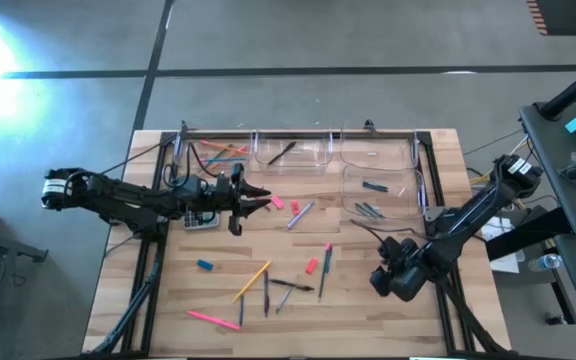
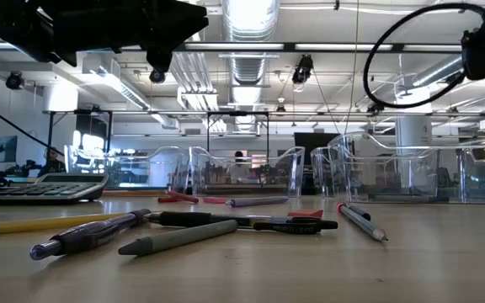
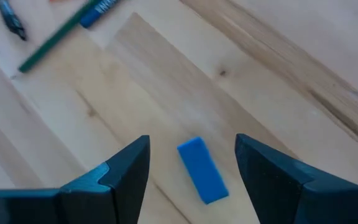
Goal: Sort crayons/erasers/pens/pencils in bins
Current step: Put the blue eraser into the top right transparent bin
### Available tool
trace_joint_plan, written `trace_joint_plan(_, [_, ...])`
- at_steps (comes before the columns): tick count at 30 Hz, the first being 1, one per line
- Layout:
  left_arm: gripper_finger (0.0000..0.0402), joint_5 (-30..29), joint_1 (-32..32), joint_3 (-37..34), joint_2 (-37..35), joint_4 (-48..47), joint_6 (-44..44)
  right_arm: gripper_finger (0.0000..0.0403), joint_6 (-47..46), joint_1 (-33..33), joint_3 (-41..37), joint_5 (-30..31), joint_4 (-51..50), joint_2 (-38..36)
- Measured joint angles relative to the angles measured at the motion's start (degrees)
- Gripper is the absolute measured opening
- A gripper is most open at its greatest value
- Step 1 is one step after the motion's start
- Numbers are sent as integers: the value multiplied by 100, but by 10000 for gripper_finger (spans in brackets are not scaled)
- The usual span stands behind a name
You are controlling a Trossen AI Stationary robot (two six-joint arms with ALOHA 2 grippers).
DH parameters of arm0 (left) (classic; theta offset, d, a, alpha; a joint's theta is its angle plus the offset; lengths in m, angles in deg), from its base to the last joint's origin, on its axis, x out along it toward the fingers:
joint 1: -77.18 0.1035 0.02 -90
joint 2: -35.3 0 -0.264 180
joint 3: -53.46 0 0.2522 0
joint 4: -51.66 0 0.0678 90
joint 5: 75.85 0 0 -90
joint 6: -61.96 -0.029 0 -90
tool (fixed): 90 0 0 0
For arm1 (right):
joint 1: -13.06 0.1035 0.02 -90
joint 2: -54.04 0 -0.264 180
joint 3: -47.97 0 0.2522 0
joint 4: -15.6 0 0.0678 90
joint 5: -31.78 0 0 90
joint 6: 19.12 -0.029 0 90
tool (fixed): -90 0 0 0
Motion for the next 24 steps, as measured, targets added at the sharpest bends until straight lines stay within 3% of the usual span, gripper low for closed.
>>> trace_joint_plan(9, [83,0,0,0,-1,0,0,221,-368,313,180,275,61,131])
trace_joint_plan(19, [83,119,-9,-25,0,-1,26,221,-92,400,1035,203,38,1288])
trace_joint_plan(24, [83,122,-26,-35,-7,109,156,221,-227,400,1768,440,-1107,1798])
